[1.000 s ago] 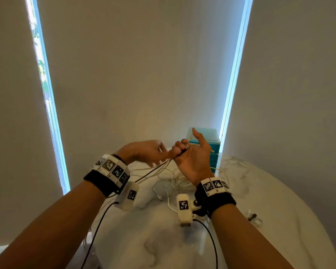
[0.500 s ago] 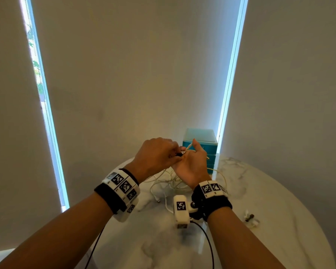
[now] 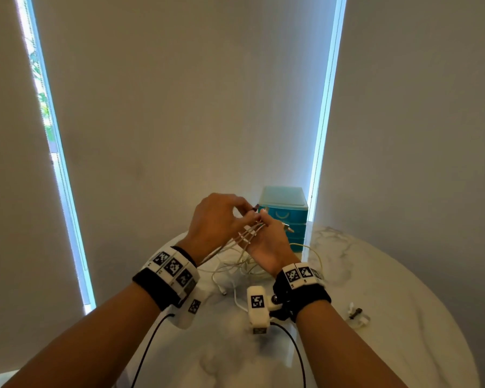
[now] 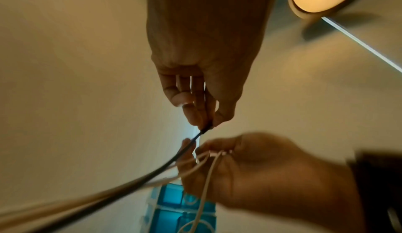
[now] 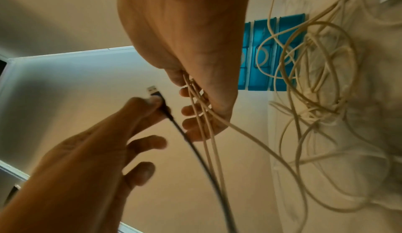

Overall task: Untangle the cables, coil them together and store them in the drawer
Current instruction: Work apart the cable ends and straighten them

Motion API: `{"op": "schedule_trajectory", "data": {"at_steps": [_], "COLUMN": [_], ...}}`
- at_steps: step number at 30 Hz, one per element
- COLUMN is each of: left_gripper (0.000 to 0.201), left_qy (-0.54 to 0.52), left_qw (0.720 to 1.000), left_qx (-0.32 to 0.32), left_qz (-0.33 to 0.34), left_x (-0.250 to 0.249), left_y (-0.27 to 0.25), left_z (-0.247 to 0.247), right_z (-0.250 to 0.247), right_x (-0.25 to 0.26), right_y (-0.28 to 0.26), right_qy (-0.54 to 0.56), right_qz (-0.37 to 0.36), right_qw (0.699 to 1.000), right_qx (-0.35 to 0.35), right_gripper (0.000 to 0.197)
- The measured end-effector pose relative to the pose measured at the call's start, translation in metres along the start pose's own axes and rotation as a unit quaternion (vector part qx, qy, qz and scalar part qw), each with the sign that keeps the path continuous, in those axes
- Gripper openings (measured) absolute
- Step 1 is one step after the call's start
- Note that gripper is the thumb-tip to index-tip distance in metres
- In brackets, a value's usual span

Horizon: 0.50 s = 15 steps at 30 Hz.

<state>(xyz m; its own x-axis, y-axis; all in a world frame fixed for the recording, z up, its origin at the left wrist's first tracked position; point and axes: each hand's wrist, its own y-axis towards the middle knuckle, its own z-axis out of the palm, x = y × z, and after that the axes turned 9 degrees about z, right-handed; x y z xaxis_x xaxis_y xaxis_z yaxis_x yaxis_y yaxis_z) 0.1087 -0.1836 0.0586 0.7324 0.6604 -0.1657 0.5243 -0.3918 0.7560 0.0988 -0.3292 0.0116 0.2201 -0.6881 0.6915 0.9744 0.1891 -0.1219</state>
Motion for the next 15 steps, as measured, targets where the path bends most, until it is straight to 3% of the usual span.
{"op": "schedule_trajectory", "data": {"at_steps": [2,6,10,12,13,15], "left_gripper": [0.016,0.011,0.022,0.033,0.044,0.064], "left_qy": [-0.050,-0.184,-0.162,-0.157,-0.187,-0.285], "left_qw": [0.998,0.974,0.979,0.975,0.963,0.914], "left_qx": [0.004,0.080,0.057,0.049,0.070,0.161], "left_qz": [-0.032,-0.108,-0.114,-0.152,-0.179,-0.239], "left_x": [0.007,0.015,0.026,0.025,0.020,0.004], "left_y": [0.009,0.015,0.009,0.006,0.005,0.000], "left_z": [-0.004,0.001,0.014,0.018,0.019,0.021], "right_z": [-0.001,0.004,0.011,0.010,0.011,0.013], "right_x": [-0.006,-0.013,-0.013,-0.012,-0.012,-0.010], "right_y": [0.000,0.001,0.000,0.000,-0.002,-0.004], "right_qy": [-0.003,-0.038,-0.030,-0.038,-0.045,-0.066], "right_qz": [0.011,0.003,0.009,0.011,0.008,-0.009], "right_qw": [1.000,0.999,0.999,0.999,0.998,0.997], "right_qx": [-0.018,-0.011,-0.027,-0.035,-0.031,-0.031], "right_gripper": [0.040,0.054,0.063,0.068,0.069,0.064]}}
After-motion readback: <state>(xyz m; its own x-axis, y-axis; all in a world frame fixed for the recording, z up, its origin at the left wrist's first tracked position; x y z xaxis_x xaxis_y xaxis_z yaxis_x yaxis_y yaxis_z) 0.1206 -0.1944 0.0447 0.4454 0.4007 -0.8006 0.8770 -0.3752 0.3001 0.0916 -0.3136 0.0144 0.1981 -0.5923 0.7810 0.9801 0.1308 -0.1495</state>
